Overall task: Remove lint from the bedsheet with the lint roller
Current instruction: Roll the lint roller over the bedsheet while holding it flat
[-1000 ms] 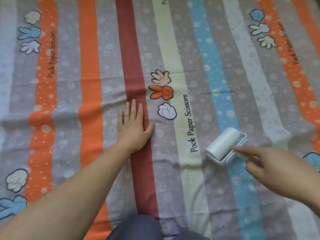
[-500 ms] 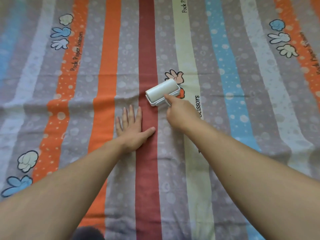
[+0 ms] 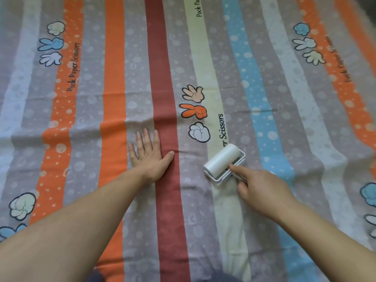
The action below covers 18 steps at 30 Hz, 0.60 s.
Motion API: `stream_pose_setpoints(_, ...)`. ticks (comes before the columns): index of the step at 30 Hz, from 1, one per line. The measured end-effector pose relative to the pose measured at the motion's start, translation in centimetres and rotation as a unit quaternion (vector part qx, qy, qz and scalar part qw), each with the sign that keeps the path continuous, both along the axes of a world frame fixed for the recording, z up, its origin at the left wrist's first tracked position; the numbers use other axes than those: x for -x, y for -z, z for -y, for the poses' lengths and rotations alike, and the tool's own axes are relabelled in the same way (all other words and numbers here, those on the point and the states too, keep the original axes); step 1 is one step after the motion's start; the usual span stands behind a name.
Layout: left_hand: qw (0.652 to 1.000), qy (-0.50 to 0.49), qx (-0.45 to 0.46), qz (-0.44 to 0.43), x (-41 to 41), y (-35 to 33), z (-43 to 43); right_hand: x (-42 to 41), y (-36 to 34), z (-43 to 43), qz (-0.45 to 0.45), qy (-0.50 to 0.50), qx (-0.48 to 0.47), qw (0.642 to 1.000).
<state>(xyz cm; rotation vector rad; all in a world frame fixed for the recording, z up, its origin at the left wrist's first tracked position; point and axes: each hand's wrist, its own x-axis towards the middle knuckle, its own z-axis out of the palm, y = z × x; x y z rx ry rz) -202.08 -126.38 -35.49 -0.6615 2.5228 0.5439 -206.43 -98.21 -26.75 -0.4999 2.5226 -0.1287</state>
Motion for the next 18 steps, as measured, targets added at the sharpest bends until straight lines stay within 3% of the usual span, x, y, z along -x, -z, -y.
stream_pose_setpoints(11, 0.998, 0.003, -0.007, -0.055, -1.1, -1.3, 1.3, -0.4, -7.2, -5.1, 0.079, -0.005, -0.091, 0.993)
stream_pose_setpoints(15, 0.993, 0.010, 0.054, -0.107, -2.3, -2.2, 2.7, 0.4, -8.8, -1.2, 0.037, 0.019, 0.000, 0.999)
stream_pose_setpoints(18, 0.995, -0.002, 0.066, -0.068, -3.2, -2.0, 4.2, 0.9, -7.1, 5.7, -0.001, 0.020, 0.108, 0.994)
